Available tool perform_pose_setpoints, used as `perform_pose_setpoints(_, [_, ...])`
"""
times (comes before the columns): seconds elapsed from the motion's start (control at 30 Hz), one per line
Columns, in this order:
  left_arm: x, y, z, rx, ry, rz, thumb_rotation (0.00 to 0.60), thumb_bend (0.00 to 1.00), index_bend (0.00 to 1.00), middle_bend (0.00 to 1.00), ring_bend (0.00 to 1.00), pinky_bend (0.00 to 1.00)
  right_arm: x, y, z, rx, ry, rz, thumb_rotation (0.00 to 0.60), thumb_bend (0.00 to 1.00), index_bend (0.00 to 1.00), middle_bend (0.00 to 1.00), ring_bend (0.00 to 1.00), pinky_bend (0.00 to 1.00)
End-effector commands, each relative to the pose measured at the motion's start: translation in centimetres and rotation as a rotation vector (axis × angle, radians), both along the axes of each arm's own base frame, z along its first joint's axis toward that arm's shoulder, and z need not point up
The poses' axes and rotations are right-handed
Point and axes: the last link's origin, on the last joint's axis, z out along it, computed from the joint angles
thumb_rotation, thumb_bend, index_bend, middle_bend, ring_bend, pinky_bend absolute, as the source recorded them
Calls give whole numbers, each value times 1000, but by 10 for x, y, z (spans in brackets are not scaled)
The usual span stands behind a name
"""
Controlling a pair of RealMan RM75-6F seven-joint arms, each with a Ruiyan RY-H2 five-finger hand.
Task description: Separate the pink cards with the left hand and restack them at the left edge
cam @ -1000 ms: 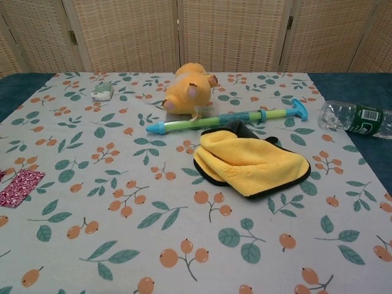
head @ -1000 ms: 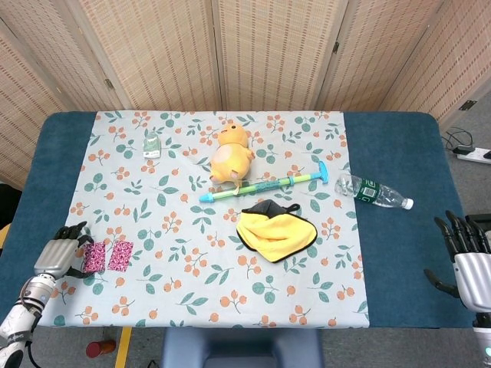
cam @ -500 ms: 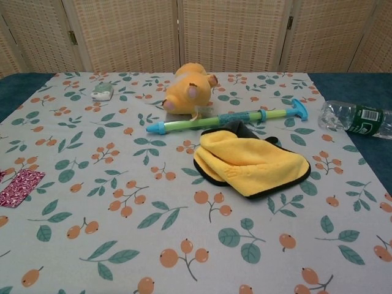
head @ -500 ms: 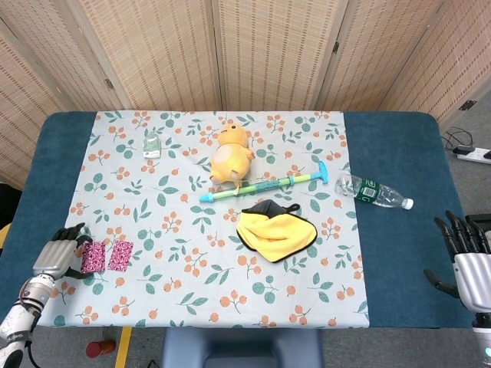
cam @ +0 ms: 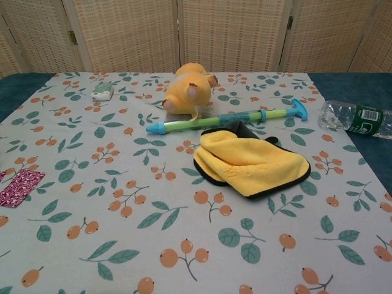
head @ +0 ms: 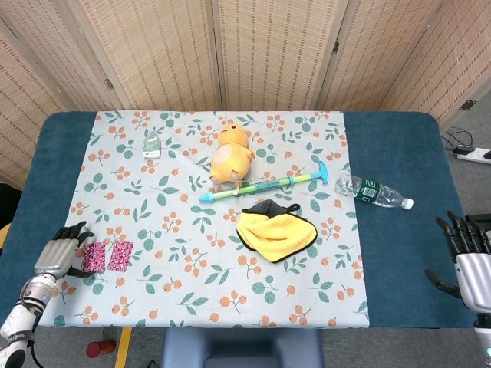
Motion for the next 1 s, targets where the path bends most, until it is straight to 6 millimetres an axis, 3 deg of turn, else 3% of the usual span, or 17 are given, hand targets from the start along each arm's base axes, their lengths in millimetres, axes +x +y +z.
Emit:
perform_pose_setpoints(0.03, [13, -2, 0, -10, 1, -59, 559, 165, 200, 0, 0, 0, 0, 0, 0, -1, -1, -1, 600, 231, 0, 0, 0, 0])
perform_pose_setpoints(0.17, [30, -1, -7, -41, 16, -128, 560, 165, 204, 0, 0, 0, -1, 1, 0, 1, -1, 1, 600, 231, 0, 0, 0, 0])
perform_pose_setpoints(0.43, [45, 7, -24, -94, 63, -178, 590, 164, 213, 0, 0, 0, -4, 2, 0, 0, -5, -9, 600, 231, 0, 0, 0, 0])
perform_pose_setpoints(1.0, [43, 6, -34, -137, 97, -165, 591, 164, 217, 0, 0, 0, -7, 1, -2, 5, -7, -20, 600, 231, 0, 0, 0, 0])
